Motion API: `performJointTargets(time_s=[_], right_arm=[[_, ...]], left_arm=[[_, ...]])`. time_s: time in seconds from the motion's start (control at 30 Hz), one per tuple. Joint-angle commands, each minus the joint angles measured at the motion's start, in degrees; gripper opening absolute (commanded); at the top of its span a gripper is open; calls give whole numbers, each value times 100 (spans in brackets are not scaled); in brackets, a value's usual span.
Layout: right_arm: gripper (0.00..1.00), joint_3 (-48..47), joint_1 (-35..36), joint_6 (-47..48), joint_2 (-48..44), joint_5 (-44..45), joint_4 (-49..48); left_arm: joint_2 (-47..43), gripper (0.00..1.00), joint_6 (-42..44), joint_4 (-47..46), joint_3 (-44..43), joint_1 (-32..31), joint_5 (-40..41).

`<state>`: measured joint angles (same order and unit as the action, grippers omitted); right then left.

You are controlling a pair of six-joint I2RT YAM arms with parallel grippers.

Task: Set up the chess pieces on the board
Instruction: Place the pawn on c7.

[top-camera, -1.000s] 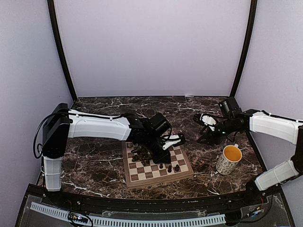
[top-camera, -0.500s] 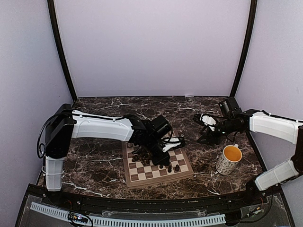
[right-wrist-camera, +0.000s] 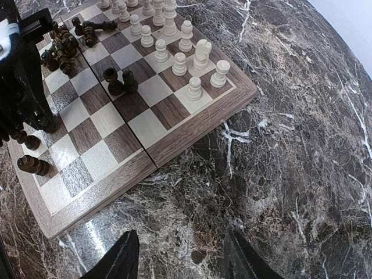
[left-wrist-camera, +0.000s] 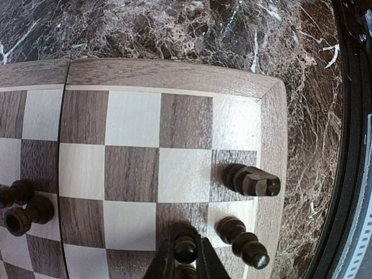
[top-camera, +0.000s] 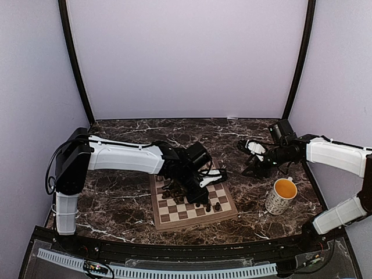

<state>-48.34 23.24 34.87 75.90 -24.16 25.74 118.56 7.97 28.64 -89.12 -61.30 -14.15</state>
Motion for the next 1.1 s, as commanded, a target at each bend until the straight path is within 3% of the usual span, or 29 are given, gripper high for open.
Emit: performJointTargets(time_s=[0.0, 0.67, 1.07], right_arm=[[51, -9, -6, 17, 22, -18, -35], [51, 8, -8, 20, -5, -13, -42], [51, 3, -5, 20, 23, -27, -34]], left_arm=[[1, 14, 57, 118, -146, -14, -65], [-7, 23, 23, 131, -253, -14, 16], [-596, 30, 232, 524, -441, 189, 346]])
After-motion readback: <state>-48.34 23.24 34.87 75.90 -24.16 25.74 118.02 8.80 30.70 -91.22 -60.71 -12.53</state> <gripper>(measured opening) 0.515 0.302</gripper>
